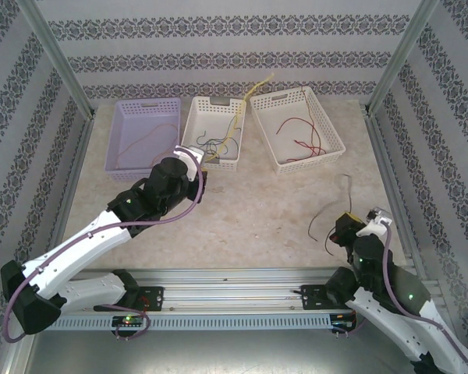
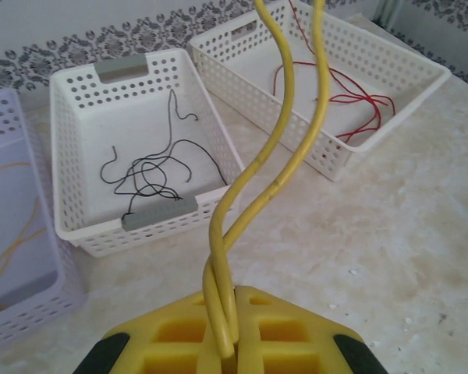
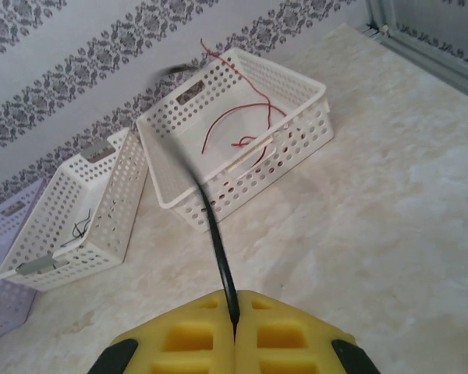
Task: Untangle the cables
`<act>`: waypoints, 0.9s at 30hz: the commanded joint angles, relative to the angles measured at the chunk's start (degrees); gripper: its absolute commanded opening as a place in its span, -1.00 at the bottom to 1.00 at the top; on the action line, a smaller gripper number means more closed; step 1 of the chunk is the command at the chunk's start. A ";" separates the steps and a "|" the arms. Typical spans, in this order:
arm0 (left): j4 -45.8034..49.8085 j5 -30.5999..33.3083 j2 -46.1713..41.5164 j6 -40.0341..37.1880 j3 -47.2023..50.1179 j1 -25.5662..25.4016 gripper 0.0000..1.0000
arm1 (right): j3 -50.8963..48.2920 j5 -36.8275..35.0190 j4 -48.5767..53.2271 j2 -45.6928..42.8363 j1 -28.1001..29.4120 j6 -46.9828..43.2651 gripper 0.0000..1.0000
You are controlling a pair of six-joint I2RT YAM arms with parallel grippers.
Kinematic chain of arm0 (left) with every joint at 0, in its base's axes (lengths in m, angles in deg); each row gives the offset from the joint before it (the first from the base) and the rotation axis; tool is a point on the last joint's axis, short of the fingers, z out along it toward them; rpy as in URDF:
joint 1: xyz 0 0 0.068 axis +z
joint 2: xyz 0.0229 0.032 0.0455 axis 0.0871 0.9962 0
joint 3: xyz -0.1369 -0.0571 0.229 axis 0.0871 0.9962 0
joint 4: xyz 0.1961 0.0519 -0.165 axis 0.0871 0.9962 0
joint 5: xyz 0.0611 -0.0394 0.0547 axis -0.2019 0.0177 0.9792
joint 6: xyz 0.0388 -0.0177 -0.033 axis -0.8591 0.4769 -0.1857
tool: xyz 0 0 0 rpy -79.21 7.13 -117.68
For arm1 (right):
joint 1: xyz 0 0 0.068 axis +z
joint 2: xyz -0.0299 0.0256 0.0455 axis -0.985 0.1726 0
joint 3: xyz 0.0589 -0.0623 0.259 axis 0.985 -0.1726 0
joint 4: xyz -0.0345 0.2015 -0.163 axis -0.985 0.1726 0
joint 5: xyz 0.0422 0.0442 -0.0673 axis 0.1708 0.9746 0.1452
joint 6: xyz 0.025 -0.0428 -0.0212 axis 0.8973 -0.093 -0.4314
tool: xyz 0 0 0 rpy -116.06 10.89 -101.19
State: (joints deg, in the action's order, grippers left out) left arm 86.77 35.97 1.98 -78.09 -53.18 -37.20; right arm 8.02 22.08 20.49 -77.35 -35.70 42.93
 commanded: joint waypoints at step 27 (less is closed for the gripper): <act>-3.63 3.98 -7.73 -0.59 4.12 0.99 -1.00 | 16.49 22.20 -19.87 32.04 -0.15 -10.29 -1.00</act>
State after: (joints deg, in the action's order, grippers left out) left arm 85.88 38.92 -5.06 -78.11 -49.42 -36.87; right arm 21.81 41.03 4.89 -47.23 -35.70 34.36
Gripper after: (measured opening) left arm 0.072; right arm 0.045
